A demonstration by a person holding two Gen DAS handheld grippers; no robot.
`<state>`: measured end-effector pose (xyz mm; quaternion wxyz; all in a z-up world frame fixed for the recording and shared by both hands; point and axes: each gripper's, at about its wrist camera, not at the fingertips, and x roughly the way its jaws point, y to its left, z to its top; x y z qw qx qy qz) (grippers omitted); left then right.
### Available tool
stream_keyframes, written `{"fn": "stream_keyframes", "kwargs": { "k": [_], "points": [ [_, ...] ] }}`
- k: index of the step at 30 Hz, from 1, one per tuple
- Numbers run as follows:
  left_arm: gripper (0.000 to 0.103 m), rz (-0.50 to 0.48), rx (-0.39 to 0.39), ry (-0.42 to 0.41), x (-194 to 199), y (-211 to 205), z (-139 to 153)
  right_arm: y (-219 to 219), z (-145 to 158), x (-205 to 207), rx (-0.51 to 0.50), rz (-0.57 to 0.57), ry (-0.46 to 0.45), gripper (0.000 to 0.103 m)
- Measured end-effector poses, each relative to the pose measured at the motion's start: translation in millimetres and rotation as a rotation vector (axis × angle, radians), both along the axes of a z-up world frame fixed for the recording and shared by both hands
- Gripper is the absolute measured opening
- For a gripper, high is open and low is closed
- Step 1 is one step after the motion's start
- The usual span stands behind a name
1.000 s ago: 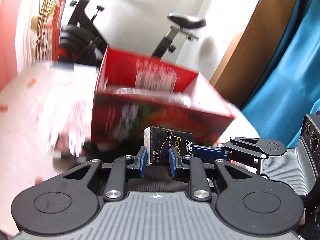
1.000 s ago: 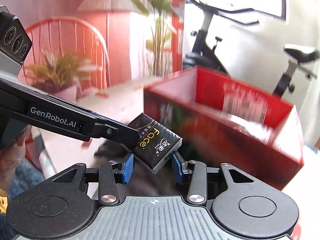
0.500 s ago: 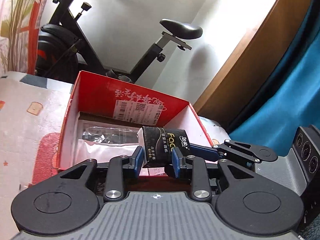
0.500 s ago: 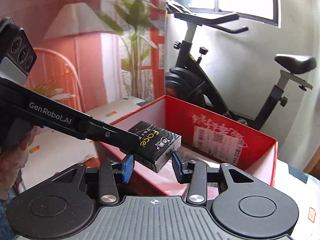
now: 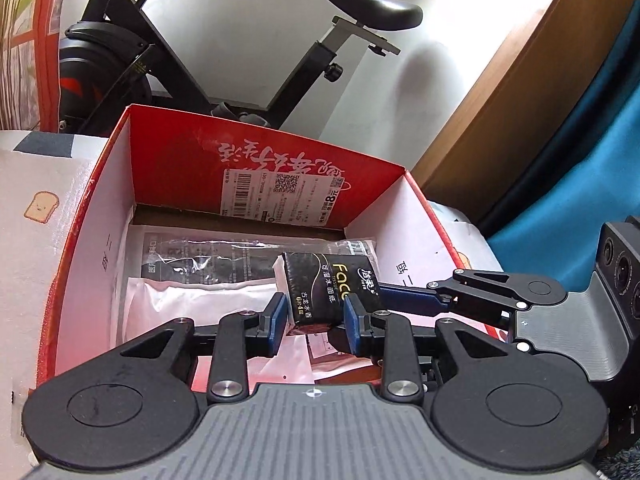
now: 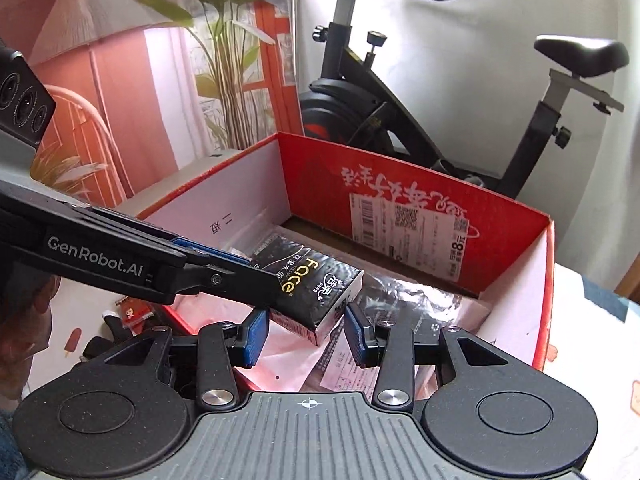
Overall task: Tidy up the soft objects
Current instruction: 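Open the left tool to drop the packet into the box, then move both tools back toward the black gloves beside the box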
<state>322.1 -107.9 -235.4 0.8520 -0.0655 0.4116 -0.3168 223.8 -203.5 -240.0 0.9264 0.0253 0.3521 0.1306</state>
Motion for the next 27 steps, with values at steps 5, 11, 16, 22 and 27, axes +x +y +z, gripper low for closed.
{"fn": "stream_keyframes", "kwargs": {
  "k": [5,11,16,22,27],
  "points": [
    [0.032,-0.004,0.024,-0.025,-2.2,-2.8,-0.9,-1.4,-3.7,1.6,0.005,-0.010,0.015,0.038],
    [0.034,-0.010,0.096,-0.138,-14.4,0.5,8.6,-7.7,0.9,-4.6,-0.008,-0.049,-0.007,0.039],
    [0.046,0.013,0.081,-0.221,-26.8,17.4,28.0,-11.4,11.9,-15.1,-0.013,-0.083,-0.060,0.043],
    [0.091,0.044,0.109,-0.355,-54.2,37.5,50.1,-14.5,26.3,-34.2,0.010,-0.129,-0.130,0.080],
    [0.103,0.099,0.102,-0.367,-64.5,58.1,59.8,-13.1,32.5,-46.0,-0.006,-0.176,-0.157,0.098]
  ]
}}
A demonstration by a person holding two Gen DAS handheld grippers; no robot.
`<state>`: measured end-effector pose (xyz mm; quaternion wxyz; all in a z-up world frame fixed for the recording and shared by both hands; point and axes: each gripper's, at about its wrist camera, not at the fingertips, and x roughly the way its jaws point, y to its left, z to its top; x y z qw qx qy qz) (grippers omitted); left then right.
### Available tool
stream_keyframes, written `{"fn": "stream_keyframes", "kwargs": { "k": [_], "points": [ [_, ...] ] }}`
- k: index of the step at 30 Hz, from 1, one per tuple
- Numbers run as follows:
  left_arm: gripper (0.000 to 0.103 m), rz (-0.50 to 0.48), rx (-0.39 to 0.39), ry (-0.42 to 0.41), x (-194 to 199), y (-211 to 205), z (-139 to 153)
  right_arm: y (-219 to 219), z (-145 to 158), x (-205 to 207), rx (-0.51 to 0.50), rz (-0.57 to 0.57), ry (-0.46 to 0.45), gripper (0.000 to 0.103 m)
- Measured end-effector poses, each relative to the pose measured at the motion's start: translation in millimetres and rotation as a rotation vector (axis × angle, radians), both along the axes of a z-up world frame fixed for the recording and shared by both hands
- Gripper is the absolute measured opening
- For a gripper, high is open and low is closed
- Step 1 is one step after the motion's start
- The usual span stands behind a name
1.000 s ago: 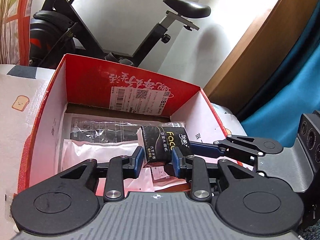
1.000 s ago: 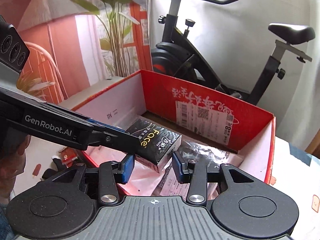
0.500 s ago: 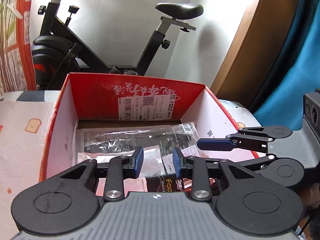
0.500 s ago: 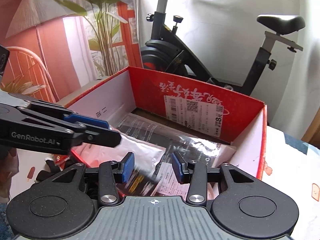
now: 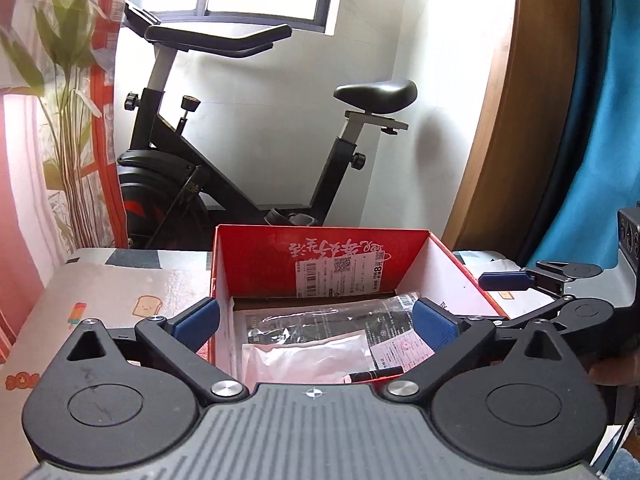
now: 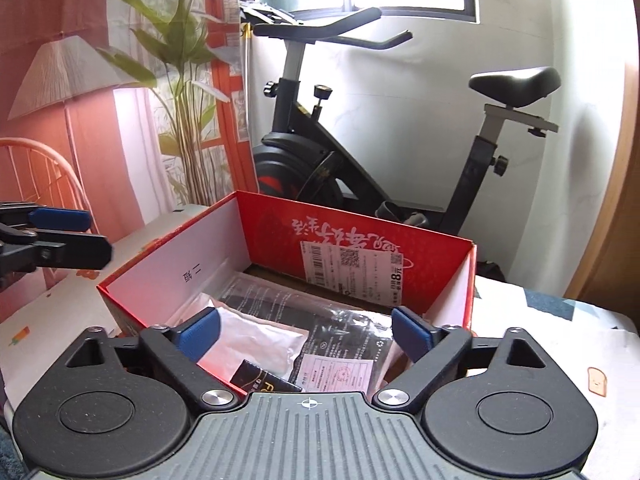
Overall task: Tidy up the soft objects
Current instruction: 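Move both tools back toward the black gloves beside the box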
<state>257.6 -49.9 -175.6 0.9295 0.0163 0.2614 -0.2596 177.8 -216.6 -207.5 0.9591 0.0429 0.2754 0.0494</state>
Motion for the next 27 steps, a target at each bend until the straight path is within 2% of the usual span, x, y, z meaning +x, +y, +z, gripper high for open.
{"fn": "stream_keyframes", "kwargs": {
  "k": [1,10,14,19,23,27],
  "points": [
    [0.103,0.005,0.001,0.003,-1.3,3.7,1.0,-0.5,1.0,-3.2,0.008,-0.006,-0.012,0.103],
    [0.103,0.098,0.022,-0.028,-22.7,32.4,-0.6,2.9,5.0,-30.5,0.052,-0.036,-0.086,0.103],
    [0.103,0.085,-0.018,-0.001,-32.5,43.8,-8.0,4.6,2.7,-46.6,0.077,-0.042,-0.116,0.103],
    [0.103,0.154,0.004,-0.065,-50.6,49.4,-14.2,4.9,0.6,-66.6,0.089,-0.085,-0.149,0.103],
    [0.103,0.189,-0.009,-0.077,-61.3,55.6,-19.6,3.6,-6.3,-84.9,0.133,-0.109,-0.172,0.103],
    [0.103,0.231,-0.012,-0.063,-70.2,61.5,-27.0,5.8,-17.8,-97.3,0.136,-0.116,-0.166,0.103]
  ]
}}
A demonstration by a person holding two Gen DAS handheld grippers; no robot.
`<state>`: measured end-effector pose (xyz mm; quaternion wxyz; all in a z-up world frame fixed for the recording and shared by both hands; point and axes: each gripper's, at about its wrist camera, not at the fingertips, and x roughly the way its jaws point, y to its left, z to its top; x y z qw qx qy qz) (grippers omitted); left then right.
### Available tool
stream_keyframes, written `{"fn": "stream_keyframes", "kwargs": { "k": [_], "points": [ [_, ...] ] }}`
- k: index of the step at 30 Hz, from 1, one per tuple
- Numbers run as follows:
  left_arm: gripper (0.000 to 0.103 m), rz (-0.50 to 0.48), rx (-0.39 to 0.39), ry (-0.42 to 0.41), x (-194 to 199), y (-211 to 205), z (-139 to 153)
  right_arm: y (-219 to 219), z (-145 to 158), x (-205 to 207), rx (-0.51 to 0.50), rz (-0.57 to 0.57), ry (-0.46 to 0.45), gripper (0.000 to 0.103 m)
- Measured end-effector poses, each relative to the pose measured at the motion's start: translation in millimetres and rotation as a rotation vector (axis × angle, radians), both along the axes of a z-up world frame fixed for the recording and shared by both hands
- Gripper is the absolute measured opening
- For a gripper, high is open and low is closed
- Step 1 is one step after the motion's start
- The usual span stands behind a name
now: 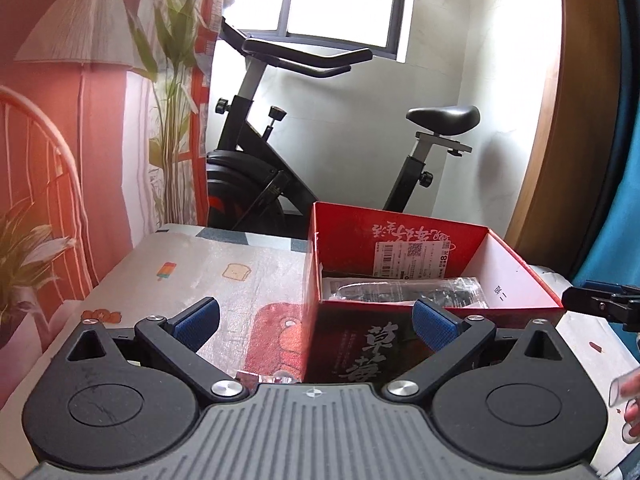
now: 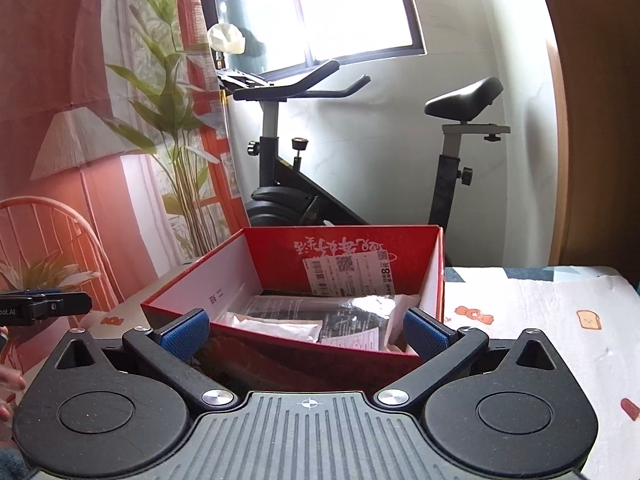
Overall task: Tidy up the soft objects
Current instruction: 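Move both tools back toward the black gloves beside the box, then close the right tool on one black glove while the left tool grasps the other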
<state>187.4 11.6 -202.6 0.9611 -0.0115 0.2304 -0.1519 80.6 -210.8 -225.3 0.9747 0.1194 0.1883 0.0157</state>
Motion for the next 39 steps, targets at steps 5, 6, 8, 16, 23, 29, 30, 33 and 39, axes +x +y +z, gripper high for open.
{"fn": "stream_keyframes", "kwargs": {
  "k": [5,6,8,16,23,29,30,33,39],
  "points": [
    [0.103,0.044,-0.028,0.065,-4.7,5.8,-18.7,5.6,-27.4,-6.2,-0.010,0.013,0.084,0.103],
    [0.103,0.066,-0.013,0.075,-6.4,5.3,-22.7,6.7,-32.9,-7.0,-0.011,0.017,0.100,0.103],
    [0.103,0.083,0.018,0.083,-10.6,4.0,-30.2,13.6,-46.6,-10.4,-0.038,0.018,0.138,0.103],
    [0.103,0.090,0.041,0.139,-17.7,5.7,-50.5,32.1,-84.1,-8.3,-0.056,0.066,0.251,0.081],
    [0.103,0.078,0.052,0.146,-19.0,2.0,-56.0,24.6,-91.1,10.5,-0.069,0.052,0.320,0.059],
    [0.103,0.062,0.042,0.184,-15.5,1.5,-63.9,22.7,-102.2,10.9,-0.056,0.066,0.376,0.034],
    [0.103,0.057,0.045,0.187,-15.0,1.0,-64.9,23.5,-101.9,10.4,-0.057,0.065,0.370,0.032],
    [0.103,0.023,0.068,0.186,-12.4,-2.6,-67.2,23.4,-98.3,10.6,-0.061,0.064,0.352,0.021],
    [0.103,-0.090,0.090,0.168,-5.9,-13.6,-73.2,25.0,-97.9,9.2,-0.063,0.080,0.350,0.012]
  ]
}}
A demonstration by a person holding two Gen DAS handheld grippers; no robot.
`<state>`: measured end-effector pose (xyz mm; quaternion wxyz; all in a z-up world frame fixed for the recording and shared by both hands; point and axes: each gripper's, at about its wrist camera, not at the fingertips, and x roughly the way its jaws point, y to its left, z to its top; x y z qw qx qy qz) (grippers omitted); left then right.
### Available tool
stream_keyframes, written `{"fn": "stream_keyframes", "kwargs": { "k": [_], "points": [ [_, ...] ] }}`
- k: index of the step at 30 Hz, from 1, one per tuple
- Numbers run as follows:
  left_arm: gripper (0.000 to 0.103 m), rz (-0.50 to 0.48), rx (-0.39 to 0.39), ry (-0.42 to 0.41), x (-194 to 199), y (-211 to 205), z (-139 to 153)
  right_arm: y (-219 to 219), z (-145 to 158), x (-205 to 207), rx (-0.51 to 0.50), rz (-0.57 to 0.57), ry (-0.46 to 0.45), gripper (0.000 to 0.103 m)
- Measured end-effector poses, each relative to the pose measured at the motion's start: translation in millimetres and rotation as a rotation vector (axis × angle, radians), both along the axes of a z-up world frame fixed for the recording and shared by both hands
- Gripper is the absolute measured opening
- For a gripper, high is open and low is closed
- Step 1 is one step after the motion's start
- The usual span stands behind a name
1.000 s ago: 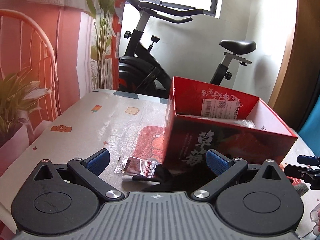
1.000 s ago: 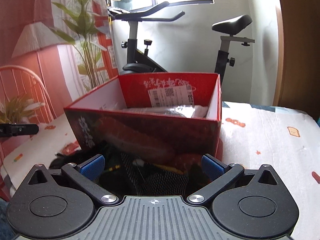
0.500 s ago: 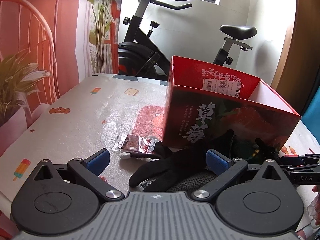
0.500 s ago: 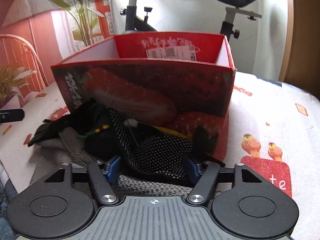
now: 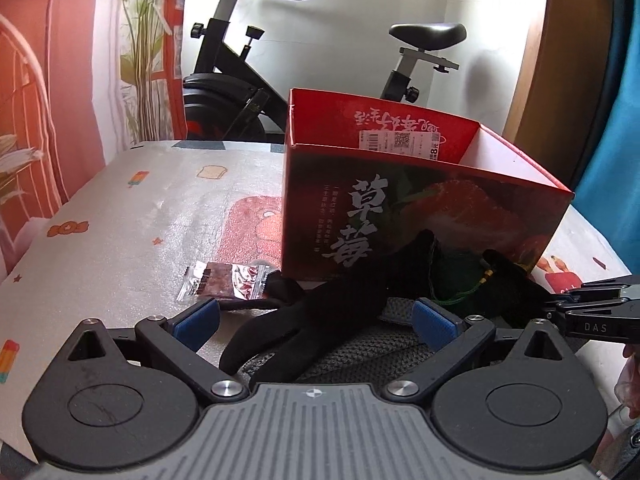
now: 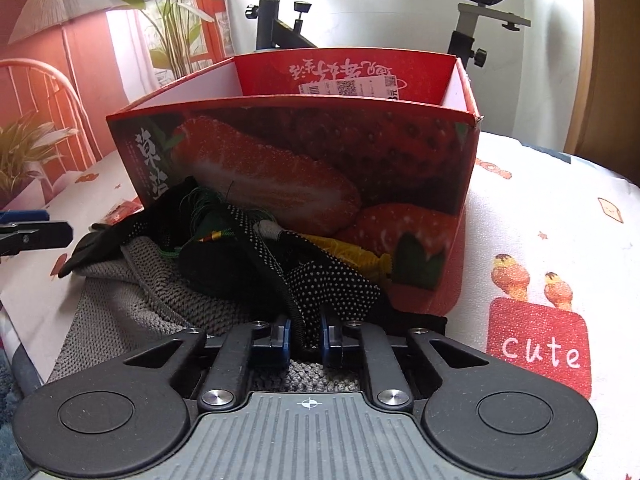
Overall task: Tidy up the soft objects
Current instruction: 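Close the right tool on one black glove while the left tool grasps the other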
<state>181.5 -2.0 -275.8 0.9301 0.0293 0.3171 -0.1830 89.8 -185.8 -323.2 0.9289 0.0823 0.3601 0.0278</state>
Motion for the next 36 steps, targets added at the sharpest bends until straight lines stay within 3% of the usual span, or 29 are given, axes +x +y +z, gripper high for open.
{"fn": "stream_keyframes", "kwargs": {
  "k": [7,16,20,29,30,31,32,33,36],
  "points": [
    [0.091,-0.049,-0.012,0.036,26.0,-18.3,-11.8,1.5,-3.0,0.4,0.011,-0.002,0.005,0.012],
    [0.086,-0.023,0.012,0.097,53.5,-42.3,-31.3,0.5,-4.7,1.0,0.018,0.004,0.007,0.012],
    [0.083,0.041,0.043,0.102,62.1,-36.0,-32.4,-0.3,-5.3,0.9,0.023,0.004,0.006,0.012],
    [0.077,0.007,0.067,0.120,55.7,-27.8,-37.6,-1.1,-5.8,0.8,0.027,0.004,0.006,0.012],
    [0.073,0.002,0.072,0.118,54.6,-28.1,-38.4,-1.1,-5.8,0.8,0.028,0.004,0.006,0.012],
    [0.064,-0.005,0.071,0.115,53.5,-28.0,-38.5,-1.2,-5.7,0.9,0.028,0.004,0.006,0.012],
    [0.047,-0.020,0.062,0.110,52.1,-26.9,-37.5,-1.3,-5.7,0.8,0.028,0.004,0.006,0.012],
    [0.039,-0.032,0.053,0.108,51.1,-26.0,-36.1,-1.3,-5.7,0.7,0.029,0.004,0.007,0.012],
    [0.024,-0.029,0.032,0.091,47.4,-20.5,-30.7,-1.8,-5.4,0.3,0.031,0.001,0.008,0.012]
  ]
}}
